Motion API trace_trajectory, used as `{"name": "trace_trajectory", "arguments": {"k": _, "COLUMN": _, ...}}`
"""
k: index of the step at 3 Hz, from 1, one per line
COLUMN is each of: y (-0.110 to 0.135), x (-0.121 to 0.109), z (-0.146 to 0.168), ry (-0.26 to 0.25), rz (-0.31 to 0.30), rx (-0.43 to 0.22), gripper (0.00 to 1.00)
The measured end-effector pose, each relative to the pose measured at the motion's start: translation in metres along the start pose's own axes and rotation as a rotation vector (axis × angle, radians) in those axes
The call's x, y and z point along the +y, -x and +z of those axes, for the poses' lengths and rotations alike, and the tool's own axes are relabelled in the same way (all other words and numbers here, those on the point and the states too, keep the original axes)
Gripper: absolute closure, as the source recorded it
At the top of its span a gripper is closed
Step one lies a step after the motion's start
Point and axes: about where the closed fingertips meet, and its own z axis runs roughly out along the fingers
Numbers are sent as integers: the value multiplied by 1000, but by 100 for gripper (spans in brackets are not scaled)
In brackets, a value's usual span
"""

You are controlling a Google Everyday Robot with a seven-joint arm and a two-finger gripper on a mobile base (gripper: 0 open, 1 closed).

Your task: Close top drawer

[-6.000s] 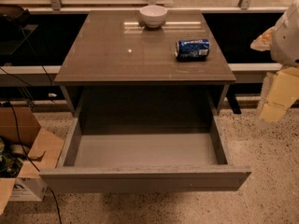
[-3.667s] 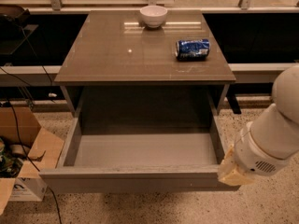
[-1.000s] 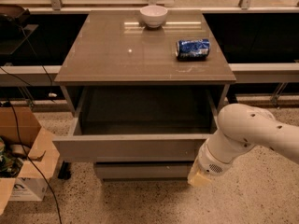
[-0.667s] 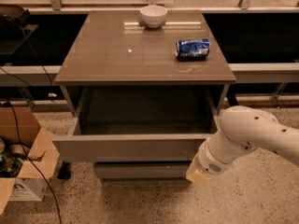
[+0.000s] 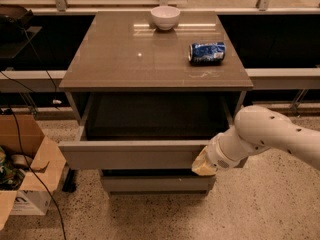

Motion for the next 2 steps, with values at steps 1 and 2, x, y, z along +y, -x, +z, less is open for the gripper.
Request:
{"name": "trace_trajectory", "arguments": {"k": 1, "y": 11, "x": -24, "z": 2, "ry": -37, "rz": -3, "rx": -53, "gripper": 38}}
{"name": "trace_trajectory", "arguments": {"k": 2, "y": 11, "x": -23, "z": 2, "ry": -37, "rz": -3, "rx": -54, "gripper": 15}}
